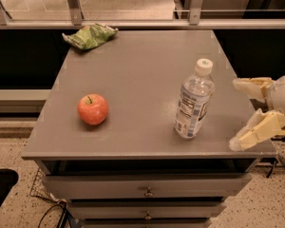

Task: Move blue plastic bottle near green jalapeno chip bag

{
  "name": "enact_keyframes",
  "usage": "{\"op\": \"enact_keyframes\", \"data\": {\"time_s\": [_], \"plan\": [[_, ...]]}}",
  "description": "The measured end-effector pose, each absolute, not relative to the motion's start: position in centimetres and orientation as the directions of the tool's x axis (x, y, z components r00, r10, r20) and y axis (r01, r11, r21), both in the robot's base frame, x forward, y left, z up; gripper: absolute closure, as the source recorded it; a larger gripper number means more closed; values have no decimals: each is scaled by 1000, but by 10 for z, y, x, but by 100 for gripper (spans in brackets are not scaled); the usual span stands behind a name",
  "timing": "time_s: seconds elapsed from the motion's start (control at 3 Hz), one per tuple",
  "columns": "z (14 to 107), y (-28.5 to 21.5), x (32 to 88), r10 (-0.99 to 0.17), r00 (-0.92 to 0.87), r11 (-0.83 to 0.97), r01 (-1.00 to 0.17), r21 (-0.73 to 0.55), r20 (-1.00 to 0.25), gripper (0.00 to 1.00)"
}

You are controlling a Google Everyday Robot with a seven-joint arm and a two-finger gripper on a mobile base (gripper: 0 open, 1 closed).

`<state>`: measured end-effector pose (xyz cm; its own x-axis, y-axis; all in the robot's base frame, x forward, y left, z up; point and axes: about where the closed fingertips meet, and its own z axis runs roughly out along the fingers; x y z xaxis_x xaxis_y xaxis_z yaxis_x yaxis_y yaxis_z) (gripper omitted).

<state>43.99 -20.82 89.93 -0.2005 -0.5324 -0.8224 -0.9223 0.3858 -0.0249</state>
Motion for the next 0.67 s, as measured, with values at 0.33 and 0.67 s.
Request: {"op": "enact_keyframes", "data": {"time_s": [0.33,0.67], "plan": [[904,-195,439,-426,-144,371,-928,-27,-893,0],[906,-178,443,-368,-84,342,-938,-51,-926,0]]}}
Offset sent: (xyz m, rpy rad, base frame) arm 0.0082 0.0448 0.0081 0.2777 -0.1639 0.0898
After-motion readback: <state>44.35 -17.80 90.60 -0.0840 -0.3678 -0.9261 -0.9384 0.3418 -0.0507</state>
